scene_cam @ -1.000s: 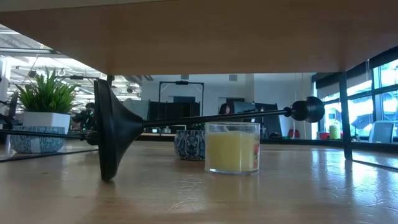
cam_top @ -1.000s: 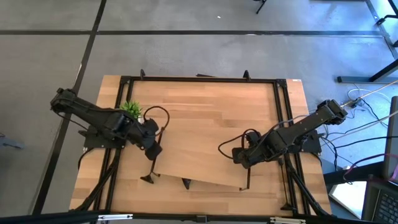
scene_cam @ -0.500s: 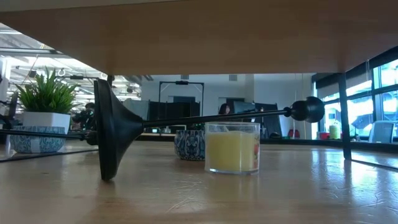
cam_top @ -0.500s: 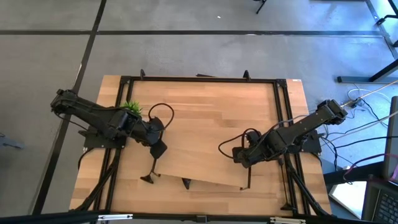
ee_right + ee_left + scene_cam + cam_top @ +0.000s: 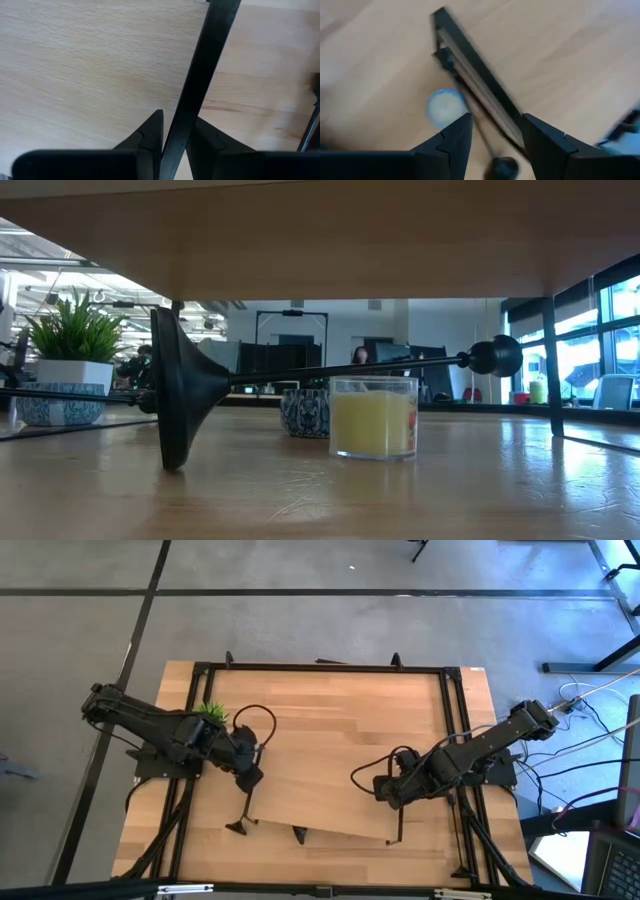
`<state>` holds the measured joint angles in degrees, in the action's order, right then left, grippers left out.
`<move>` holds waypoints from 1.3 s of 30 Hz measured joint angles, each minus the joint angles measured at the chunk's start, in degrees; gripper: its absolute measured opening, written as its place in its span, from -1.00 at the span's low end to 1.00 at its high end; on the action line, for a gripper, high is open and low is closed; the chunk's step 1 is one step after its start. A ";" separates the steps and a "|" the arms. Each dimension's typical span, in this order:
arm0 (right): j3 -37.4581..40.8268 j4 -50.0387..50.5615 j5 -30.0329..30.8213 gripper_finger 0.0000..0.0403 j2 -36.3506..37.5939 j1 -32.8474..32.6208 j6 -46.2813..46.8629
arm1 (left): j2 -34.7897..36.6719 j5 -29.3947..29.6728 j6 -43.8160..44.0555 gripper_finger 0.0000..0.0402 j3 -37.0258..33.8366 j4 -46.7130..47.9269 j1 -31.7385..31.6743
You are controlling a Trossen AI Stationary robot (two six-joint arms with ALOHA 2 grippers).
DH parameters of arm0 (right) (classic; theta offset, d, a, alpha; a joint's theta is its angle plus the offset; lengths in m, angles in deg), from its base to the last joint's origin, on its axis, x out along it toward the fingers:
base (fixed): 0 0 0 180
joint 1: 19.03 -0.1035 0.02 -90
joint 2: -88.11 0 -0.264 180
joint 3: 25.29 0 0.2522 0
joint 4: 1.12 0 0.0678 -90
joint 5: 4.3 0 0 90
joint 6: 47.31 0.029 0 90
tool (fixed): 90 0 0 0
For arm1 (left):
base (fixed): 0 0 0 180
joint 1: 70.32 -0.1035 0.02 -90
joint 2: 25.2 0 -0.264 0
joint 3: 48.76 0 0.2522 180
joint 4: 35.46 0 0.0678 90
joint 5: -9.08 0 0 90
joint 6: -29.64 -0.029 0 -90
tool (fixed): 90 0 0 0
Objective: Pick & Place candle stick holders
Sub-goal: Move the shelf from the bottom to the center of the table
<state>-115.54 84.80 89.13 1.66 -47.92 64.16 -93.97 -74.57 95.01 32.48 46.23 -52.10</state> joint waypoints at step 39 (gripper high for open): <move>0.00 1.19 0.04 -0.64 0.00 5.20 -6.75 | -4.21 2.44 1.69 -0.60 0.17 -3.26 -0.82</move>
<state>-115.54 85.99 89.17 1.66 -42.72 57.41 -98.18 -72.13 96.70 32.66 42.97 -52.92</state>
